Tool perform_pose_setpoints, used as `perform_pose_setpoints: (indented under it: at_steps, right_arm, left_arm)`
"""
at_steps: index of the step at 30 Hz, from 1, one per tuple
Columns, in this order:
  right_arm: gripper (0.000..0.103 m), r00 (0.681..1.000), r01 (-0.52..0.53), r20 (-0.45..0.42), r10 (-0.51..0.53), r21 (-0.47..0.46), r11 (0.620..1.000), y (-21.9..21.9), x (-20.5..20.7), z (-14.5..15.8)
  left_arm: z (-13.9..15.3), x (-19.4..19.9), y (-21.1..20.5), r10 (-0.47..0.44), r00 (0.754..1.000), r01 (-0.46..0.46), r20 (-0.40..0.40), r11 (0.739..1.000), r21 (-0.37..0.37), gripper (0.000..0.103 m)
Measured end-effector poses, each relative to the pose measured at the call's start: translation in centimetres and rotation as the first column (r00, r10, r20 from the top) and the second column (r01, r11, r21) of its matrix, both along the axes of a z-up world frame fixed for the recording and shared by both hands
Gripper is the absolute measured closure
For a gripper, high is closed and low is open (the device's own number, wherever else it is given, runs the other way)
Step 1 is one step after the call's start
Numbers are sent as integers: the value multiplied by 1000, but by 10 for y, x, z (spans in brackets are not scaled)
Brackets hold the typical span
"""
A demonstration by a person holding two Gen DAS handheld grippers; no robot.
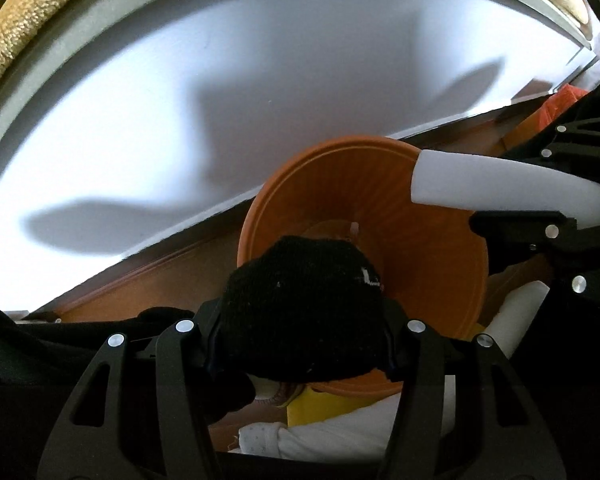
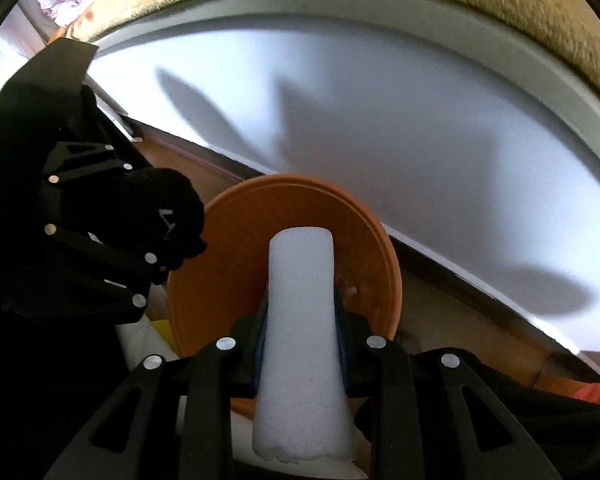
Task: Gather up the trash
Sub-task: 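Lower the black object and foam block into the orange bin and release both, then grasp the white plastic cup with the right gripper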
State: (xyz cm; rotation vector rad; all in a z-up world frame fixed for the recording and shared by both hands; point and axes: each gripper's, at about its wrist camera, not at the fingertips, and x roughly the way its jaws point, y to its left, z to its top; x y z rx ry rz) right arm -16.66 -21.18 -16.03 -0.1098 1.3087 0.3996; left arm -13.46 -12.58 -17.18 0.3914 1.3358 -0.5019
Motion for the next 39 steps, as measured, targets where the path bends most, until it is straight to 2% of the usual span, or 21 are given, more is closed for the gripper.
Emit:
perform_pose_setpoints:
  at_steps: [2, 3, 4, 5, 16, 22, 27, 32, 35, 39]
  right_arm:
    - [72, 1000, 3, -5, -3, 0, 1000, 0, 1, -1]
    - [67, 1000, 8, -7, -8, -2, 1000, 1, 1, -2]
    - [53, 1000, 18, -11, -18, -2, 1000, 0, 0, -2]
    - [49, 1000, 26, -4, -26, -6, 1000, 4, 7, -1]
    - [48, 994, 96, 52, -100, 83, 992, -21, -3, 24]
    - [48, 985, 104, 129, -118, 107, 989, -35, -5, 55]
    - [48, 966, 119, 211, -149, 149, 982, -58, 4, 96]
    - [48, 920, 157, 337, -200, 151, 976, -84, 35, 148]
    - [48, 885, 184, 402, -234, 161, 970, -100, 69, 169]
    - [45, 847, 247, 432, -308, 194, 950, -108, 125, 176]
  left_arm:
    - [1, 3, 1, -4, 1000, 4, -1, 1000, 5, 46]
    - [0, 3, 0, -3, 1000, 3, 0, 1000, 11, 40]
    - [-1, 3, -1, -3, 1000, 3, 3, 1000, 28, 29]
    - [-2, 2, -1, -1, 1000, 1, 7, 999, 39, 26]
    - [1, 5, 10, 29, 999, -30, 13, 999, 35, 24]
    - [15, 9, 18, 50, 997, -50, 54, 999, 11, 24]
    - [61, 9, 25, 53, 981, -46, 185, 998, -40, 24]
    - [118, 20, 34, 86, 945, -46, 314, 990, -133, 24]
    - [145, 37, 37, 122, 918, -55, 377, 981, -184, 21]
    - [166, 69, 35, 189, 889, -93, 416, 966, -240, 19]
